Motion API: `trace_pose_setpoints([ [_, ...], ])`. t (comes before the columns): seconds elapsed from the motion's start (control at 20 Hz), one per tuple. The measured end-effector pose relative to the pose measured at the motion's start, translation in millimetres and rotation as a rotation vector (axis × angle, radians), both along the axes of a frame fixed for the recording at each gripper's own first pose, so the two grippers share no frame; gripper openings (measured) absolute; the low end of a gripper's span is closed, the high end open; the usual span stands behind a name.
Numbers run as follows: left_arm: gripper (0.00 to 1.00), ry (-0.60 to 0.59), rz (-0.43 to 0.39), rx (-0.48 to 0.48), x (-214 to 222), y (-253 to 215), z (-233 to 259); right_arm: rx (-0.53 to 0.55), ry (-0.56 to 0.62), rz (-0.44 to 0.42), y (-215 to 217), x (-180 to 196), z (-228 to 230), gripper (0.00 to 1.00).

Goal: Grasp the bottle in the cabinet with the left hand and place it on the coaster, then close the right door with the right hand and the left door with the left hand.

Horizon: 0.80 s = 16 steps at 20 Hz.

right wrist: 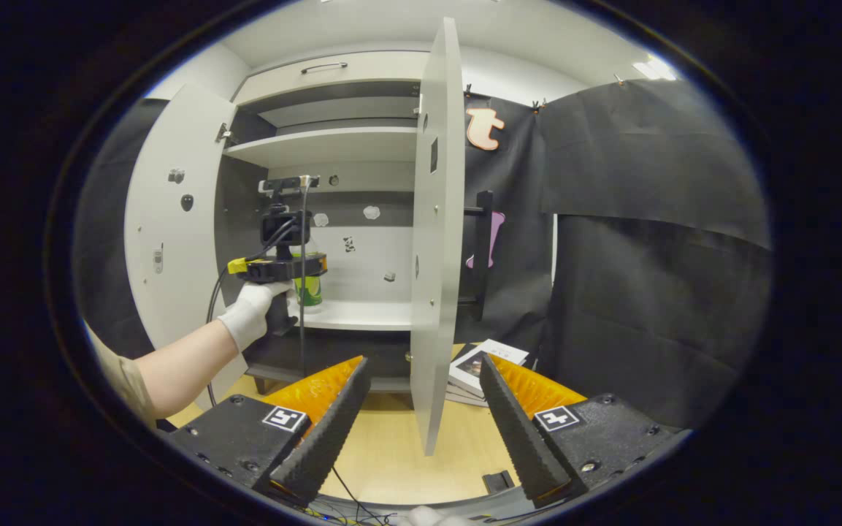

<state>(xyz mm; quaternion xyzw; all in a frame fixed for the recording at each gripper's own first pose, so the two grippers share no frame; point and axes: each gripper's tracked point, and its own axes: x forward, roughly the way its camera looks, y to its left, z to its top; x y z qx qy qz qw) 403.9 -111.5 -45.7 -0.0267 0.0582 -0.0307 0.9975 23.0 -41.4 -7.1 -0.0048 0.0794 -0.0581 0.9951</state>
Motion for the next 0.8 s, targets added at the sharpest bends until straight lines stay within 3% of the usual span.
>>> trace_pose_setpoints([
  [0.3,0.80,-0.069,-0.061,0.011,-62,2,35,0.015,0.009,0.014,3,-2,-6,0.99],
  [0.35,0.76,-0.080,-0.073,0.009,-76,3,39,0.013,0.009,0.017,4,-2,-8,0.99],
  [0.55,0.75,-0.134,-0.084,0.017,-128,10,48,0.027,0.026,0.043,12,-6,-17,1.00],
  [0.7,0.79,-0.145,-0.076,0.040,-167,16,36,0.033,0.042,0.067,20,-8,-25,1.00],
  [0.8,0.75,-0.121,-0.090,0.030,-192,15,19,0.033,0.049,0.079,23,-11,-31,0.99],
])
